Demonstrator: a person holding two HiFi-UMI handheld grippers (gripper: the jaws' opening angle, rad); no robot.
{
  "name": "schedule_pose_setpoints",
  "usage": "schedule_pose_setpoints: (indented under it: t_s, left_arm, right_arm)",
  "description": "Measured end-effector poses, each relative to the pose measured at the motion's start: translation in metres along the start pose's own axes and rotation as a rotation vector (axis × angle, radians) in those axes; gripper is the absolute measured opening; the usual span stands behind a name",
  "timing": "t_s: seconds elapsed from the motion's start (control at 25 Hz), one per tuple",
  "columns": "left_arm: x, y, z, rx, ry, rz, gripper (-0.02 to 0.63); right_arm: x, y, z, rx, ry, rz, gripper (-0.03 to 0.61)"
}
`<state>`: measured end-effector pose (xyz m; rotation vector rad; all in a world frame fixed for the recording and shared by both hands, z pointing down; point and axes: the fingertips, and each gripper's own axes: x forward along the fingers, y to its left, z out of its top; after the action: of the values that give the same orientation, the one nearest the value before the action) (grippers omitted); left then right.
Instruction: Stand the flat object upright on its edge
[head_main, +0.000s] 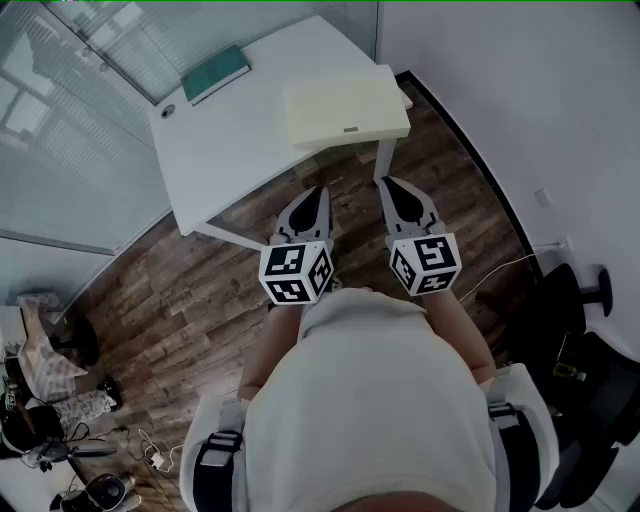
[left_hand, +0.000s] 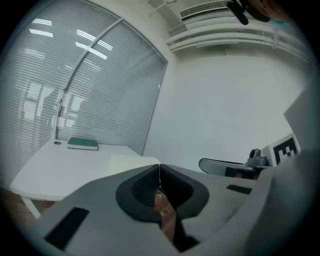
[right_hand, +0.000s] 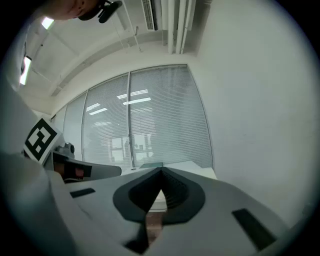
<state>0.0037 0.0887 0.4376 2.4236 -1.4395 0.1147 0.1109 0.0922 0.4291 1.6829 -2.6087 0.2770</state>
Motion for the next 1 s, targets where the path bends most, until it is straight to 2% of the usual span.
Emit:
schedule_pose_setpoints:
  t_s: [0.28,0.52,0.8,1.0]
  left_arm:
    - [0.001,0.001,0.000,0.004,0.001,-0.005,0.021]
    - [0.002,0.002,-0.003,0.006,0.009,0.004,0.021]
    - [0.000,0.003,-0.008,-0.005,0.015,0.027,0.021]
    - [0.001,0.003,-0.010,-0.011,0.020,0.037,0.021]
  right_arm:
    - [0.000,0.001,-0.002,0.000,0.002,-0.007,0.020]
    - [0.001,-0.001,-0.004,0.041,0.000,0.009,0.020]
    - [0.003,-0.011,-0.017,-0.025,0.072,-0.052,0.020]
    - [0.006,-0.017,-0.018,0.040,0.075,-0.042,0.020]
